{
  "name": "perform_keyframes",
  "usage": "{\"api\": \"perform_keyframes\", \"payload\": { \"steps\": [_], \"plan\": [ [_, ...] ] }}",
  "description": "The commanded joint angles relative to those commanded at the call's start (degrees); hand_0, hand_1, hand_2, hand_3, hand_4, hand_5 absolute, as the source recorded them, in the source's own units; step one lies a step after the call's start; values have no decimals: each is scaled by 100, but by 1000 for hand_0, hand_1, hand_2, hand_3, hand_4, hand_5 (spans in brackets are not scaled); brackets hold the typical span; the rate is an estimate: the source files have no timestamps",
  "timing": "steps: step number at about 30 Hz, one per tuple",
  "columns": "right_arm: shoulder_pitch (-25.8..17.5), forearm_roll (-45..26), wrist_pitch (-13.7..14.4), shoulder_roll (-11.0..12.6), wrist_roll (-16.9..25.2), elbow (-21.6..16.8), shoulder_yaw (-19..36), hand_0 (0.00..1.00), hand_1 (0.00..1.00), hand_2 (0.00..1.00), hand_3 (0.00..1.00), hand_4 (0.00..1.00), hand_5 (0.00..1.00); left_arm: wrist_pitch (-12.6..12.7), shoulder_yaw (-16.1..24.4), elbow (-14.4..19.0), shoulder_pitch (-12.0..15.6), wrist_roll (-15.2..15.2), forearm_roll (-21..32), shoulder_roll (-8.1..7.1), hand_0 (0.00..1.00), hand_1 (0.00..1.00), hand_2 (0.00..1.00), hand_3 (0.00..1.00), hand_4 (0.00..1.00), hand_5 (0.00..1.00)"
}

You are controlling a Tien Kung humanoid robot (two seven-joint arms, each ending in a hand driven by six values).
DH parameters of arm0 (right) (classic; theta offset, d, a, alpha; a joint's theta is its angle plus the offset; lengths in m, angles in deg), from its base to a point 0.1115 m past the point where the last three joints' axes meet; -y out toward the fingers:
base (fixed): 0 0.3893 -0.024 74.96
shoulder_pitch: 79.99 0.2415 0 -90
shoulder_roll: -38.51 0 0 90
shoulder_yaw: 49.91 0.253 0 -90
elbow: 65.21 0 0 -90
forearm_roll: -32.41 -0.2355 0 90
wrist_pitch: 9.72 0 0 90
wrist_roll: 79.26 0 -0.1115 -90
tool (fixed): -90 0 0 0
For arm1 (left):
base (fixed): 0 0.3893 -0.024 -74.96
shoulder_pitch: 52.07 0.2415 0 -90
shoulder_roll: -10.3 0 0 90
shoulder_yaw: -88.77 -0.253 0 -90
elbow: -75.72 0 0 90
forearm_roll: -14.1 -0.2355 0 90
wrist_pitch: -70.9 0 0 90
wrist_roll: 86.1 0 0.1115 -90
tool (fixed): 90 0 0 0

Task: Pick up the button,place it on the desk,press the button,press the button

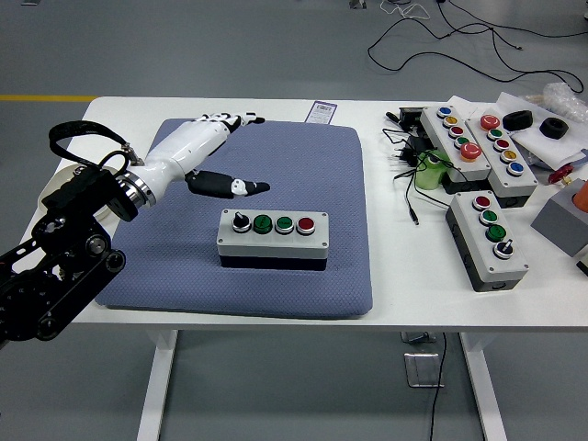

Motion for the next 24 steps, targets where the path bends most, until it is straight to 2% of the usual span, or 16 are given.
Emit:
{"api": "perform_keyframes", "payload": {
  "steps": [2, 4, 5, 8, 10, 11, 15, 16, 17, 18, 20, 22, 23, 24],
  "plan": [
    [1, 0, 0, -2, 0, 0, 11, 673, 658, 674, 624, 310, 173, 220, 45, 208, 17, -129, 155, 4, 783, 865, 951, 895, 959, 822],
    [7, 0, -3, -3, 2, 0, 21, 673, 658, 674, 624, 310, 173, 598, 26, 472, 32, -348, 322, 15, 783, 865, 951, 895, 959, 822],
    [8, 0, -2, -3, 3, 0, 21, 673, 658, 674, 624, 310, 173, 760, 7, 580, 44, -456, 368, 22, 402, 571, 597, 828, 911, 884],
    [6, 0, 1, -3, 3, 0, 10, 673, 658, 674, 624, 310, 173, 1179, -16, 825, 93, -684, 507, 51, 402, 571, 597, 828, 911, 884],
    [5, 0, 2, -2, 2, 0, 6, 673, 658, 674, 624, 310, 173, 1373, -42, 903, 110, -843, 541, 75, 402, 571, 597, 828, 911, 884],
    [6, 0, 1, -2, 2, 0, 4, 673, 658, 674, 624, 310, 173, 1455, -67, 919, 116, -927, 535, 86, 135, 231, 269, 735, 815, 929],
    [10, 0, 1, -2, 1, 0, 0, 673, 658, 674, 624, 310, 173, 1671, -156, 873, 153, -1214, 652, 123, 135, 231, 269, 735, 815, 929],
    [10, 0, 1, -1, 0, 0, 4, 673, 658, 674, 624, 310, 173, 1669, -168, 865, 163, -1274, 661, 128, 135, 231, 269, 735, 815, 929],
    [10, 0, 1, -1, 0, 0, 9, 673, 658, 674, 624, 310, 173, 1646, -185, 859, 171, -1357, 653, 131, 2, 3, 61, 636, 748, 998],
    [10, 0, 1, -1, 0, 0, 10, 673, 658, 674, 624, 310, 173, 1616, -198, 856, 175, -1432, 639, 133, 2, 3, 61, 636, 748, 998],
    [6, 0, 3, 2, -2, 0, 19, 673, 658, 674, 624, 310, 173, 1358, -243, 870, 176, -1647, 636, 134, 2, 3, 61, 636, 748, 998],
    [5, 0, 2, 5, -3, 0, 35, 673, 658, 674, 624, 310, 173, 963, -310, 876, 156, -1951, 634, 138, 2, 3, 61, 636, 748, 998],
    [7, 0, 0, 5, -4, 0, 51, 673, 658, 674, 624, 310, 173, 735, -366, 856, 138, -2134, 671, 145, 2, 2, 2, 632, 679, 998],
    [9, 0, -2, 3, -4, 0, 62, 673, 658, 674, 624, 310, 173, 566, -410, 839, 133, -2248, 693, 150, 2, 2, 2, 632, 679, 998]
  ]
}}
